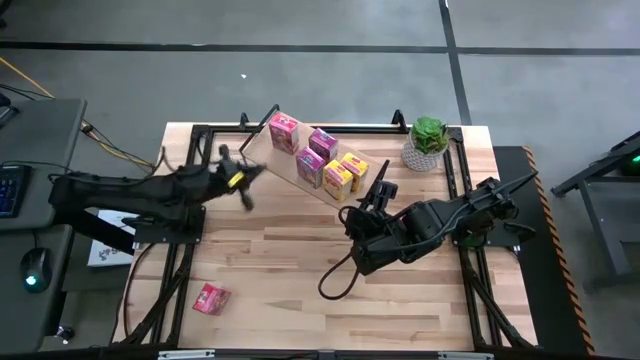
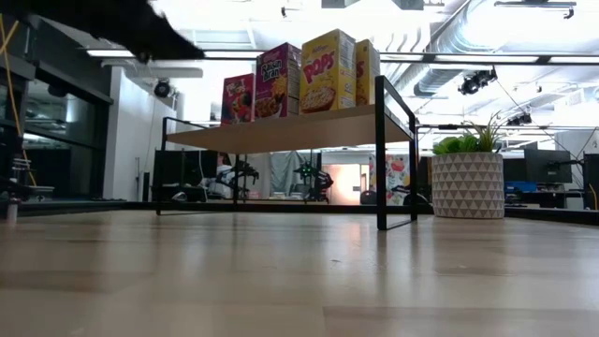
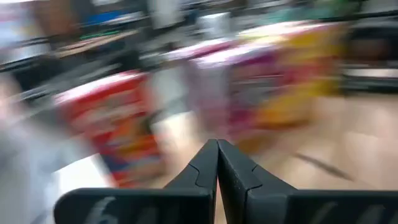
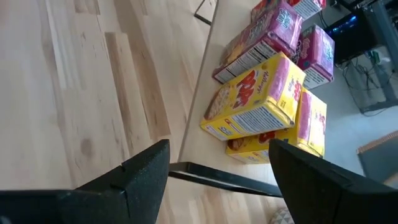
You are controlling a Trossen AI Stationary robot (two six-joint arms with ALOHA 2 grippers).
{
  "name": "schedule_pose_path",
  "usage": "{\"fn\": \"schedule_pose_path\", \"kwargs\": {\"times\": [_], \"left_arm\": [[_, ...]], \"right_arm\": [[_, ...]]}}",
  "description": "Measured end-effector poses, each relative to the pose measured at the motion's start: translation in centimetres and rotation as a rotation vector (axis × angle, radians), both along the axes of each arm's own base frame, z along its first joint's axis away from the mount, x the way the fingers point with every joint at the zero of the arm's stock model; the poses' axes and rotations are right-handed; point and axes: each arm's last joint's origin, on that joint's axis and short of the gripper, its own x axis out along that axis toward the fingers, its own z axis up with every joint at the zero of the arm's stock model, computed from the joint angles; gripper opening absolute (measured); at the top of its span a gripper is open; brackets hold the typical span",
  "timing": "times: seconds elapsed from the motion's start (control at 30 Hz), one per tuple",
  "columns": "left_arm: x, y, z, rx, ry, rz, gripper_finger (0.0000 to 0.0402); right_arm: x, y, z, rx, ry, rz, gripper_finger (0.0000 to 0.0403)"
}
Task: Stack cereal on shelf
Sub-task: Adjust the yellow cereal box on the shelf
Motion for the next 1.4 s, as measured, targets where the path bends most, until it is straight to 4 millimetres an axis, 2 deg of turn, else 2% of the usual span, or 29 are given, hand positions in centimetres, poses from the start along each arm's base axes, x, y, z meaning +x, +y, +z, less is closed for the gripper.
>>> {"fn": "schedule_pose_path", "kwargs": {"times": [0.13, 0.37, 0.47, 0.6, 0.73, 0.83, 0.93, 1.03, 1.2, 1.3, 1.4], "left_arm": [[-0.9, -1.7, 0.4, -0.001, -0.002, -0.279, 0.0], [-1.5, -2.6, 0.8, 0.013, -0.028, -0.323, 0.0], [-1.7, -2.7, 0.9, 0.021, -0.033, -0.331, 0.0], [-2.2, -2.7, 0.9, 0.021, -0.03, -0.341, 0.0], [-2.6, -2.8, 1.1, 0.029, -0.043, -0.352, 0.0], [-2.8, -2.9, 1.2, 0.026, -0.054, -0.396, 0.0], [-2.7, -3.1, 1.3, 0.019, -0.064, -0.454, 0.0], [-2.6, -3.2, 1.2, 0.013, -0.057, -0.493, 0.0], [-2.5, -3.3, 1.4, 0.004, -0.077, -0.499, 0.0], [-2.5, -3.3, 1.5, 0.005, -0.087, -0.499, 0.0001], [-2.5, -3.3, 1.5, 0.005, -0.086, -0.499, 0.0]], "right_arm": [[0.0, 0.0, 0.0, 0.003, 0.01, 0.011, 0.0267], [-0.3, 0.0, 0.2, 0.039, 0.021, 0.03, 0.0267], [-1.3, -0.1, 0.3, 0.036, 0.018, 0.029, 0.0267], [-4.4, -1.4, -0.9, 0.031, 0.014, -0.057, 0.0267], [-9.4, -3.4, -2.9, 0.077, -0.051, -0.209, 0.0267], [-12.6, -4.2, -5.0, 0.165, -0.187, -0.273, 0.0267], [-14.5, -4.4, -7.8, 0.247, -0.347, -0.227, 0.0267], [-14.9, -4.0, -10.5, 0.296, -0.52, -0.124, 0.0267], [-13.6, -3.1, -13.9, 0.271, -0.767, 0.139, 0.0267], [-13.0, -3.2, -14.8, 0.213, -0.902, 0.262, 0.0267], [-12.7, -3.7, -14.8, 0.154, -1.003, 0.318, 0.0267]]}}
